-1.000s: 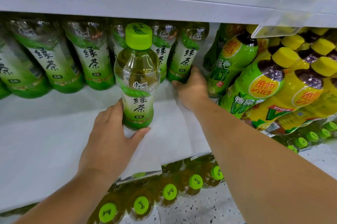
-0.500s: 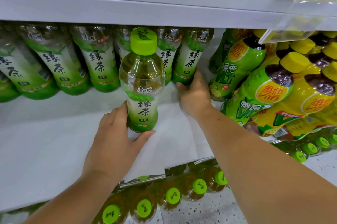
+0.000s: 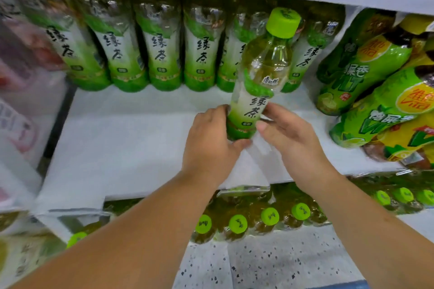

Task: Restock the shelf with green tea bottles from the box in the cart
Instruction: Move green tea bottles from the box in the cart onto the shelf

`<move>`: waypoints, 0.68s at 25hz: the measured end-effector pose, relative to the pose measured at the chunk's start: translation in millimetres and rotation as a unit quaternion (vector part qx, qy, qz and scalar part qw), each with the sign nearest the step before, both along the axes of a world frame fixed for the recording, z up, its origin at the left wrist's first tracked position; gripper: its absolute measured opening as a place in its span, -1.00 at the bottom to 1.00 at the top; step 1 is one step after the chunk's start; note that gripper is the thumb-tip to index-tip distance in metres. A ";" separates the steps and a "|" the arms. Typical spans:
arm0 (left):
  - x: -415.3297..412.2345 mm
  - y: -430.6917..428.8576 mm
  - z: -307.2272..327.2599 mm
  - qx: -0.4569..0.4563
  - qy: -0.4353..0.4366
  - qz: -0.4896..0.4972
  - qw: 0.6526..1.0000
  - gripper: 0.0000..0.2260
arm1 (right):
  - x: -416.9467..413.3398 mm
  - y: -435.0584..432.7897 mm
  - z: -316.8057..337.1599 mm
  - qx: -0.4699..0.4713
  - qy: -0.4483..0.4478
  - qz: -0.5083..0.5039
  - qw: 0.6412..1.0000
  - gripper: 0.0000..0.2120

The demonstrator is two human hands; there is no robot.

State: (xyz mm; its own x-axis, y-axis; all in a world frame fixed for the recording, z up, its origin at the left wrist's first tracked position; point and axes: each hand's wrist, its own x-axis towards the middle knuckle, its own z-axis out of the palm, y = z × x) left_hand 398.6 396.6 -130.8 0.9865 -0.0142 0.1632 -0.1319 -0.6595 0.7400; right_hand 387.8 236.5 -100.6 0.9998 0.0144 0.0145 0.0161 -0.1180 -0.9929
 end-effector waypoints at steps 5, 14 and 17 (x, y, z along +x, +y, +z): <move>-13.9 48.3 6.2 0.067 0.003 0.014 0.998 -0.48 | 2.4 51.2 -0.6 -0.006 0.004 0.001 1.000 -0.68; -14.1 157.1 17.2 0.096 0.074 0.168 0.978 -0.48 | 21.0 180.7 -5.5 -0.169 -0.095 0.070 0.979 -0.74; -9.7 175.7 15.7 0.090 0.094 0.211 0.969 -0.51 | 30.8 208.4 -10.0 -0.234 -0.131 0.076 0.960 -0.69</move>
State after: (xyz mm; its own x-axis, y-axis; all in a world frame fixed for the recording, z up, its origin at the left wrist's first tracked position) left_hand 388.8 572.3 -115.2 0.9224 0.3861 0.0127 0.3042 -0.7461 0.5922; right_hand 418.6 445.0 -110.6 0.9485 0.2268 0.2211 0.3104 -0.5266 -0.7915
